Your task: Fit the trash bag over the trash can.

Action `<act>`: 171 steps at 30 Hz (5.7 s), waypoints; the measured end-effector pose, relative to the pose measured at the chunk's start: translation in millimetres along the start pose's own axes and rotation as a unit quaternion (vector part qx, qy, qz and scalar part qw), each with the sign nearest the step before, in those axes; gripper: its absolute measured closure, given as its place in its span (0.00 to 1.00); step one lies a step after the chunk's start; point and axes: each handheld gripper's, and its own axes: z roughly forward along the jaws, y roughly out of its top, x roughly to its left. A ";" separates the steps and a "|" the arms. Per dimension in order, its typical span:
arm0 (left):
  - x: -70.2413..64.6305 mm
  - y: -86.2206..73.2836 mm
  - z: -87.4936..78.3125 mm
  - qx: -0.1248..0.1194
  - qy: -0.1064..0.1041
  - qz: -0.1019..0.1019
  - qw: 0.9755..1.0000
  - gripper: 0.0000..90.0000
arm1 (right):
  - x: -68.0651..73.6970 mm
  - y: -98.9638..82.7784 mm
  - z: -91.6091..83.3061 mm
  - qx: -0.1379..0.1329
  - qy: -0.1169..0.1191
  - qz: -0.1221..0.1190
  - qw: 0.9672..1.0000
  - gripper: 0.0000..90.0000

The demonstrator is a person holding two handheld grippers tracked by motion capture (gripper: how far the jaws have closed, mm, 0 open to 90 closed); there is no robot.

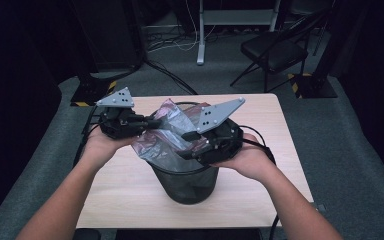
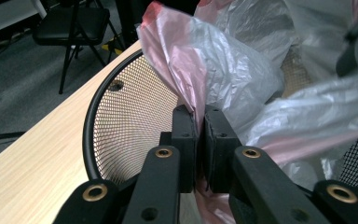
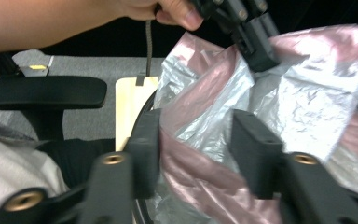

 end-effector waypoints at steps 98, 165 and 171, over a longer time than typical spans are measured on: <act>14.9 -42.1 -83.4 -0.024 0.035 -0.064 0.997 0.43 | 16.7 -82.8 -85.9 -0.004 -0.076 0.060 0.995 0.73; -6.6 -64.2 -50.5 0.022 -0.001 -0.026 0.999 0.98 | 34.6 -78.5 -38.6 0.007 0.025 0.013 1.000 0.99; -7.8 -78.5 -42.7 0.028 -0.018 -0.036 0.999 0.98 | 35.5 -85.9 -27.9 0.033 0.018 0.010 0.999 0.99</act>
